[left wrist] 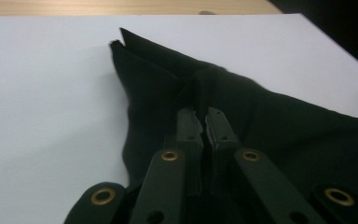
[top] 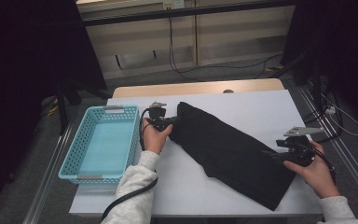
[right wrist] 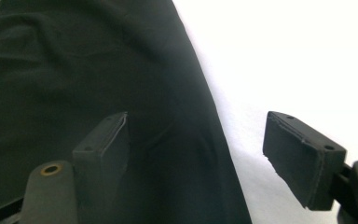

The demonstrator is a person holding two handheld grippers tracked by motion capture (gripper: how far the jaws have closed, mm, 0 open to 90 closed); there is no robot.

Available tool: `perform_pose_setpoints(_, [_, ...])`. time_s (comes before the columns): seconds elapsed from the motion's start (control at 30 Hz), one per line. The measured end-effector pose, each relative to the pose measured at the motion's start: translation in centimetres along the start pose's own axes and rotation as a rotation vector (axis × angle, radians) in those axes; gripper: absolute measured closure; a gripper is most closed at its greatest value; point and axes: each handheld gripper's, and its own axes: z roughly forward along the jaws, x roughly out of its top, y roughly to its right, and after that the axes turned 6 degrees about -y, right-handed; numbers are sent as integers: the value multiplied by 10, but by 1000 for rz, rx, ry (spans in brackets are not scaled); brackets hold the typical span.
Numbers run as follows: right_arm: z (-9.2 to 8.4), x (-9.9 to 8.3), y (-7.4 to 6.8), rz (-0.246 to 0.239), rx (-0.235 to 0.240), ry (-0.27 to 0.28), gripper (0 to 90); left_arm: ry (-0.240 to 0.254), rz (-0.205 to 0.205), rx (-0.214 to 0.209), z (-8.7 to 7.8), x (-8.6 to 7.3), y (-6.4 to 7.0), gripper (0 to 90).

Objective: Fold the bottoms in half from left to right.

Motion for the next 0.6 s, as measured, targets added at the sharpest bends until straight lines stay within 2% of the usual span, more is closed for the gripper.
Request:
perform_pose_setpoints(0.07, [1, -1, 0, 0, -3, -2, 220, 8, 9, -41, 0, -3, 6, 861])
perform_pose_setpoints(0.2, [0, -1, 0, 1, 1, 4, 212, 0, 36, -52, 1, -4, 11, 861])
perform_pose_setpoints(0.6, [-3, -1, -1, 4, -1, 17, 174, -6, 66, -82, 4, -5, 19, 861])
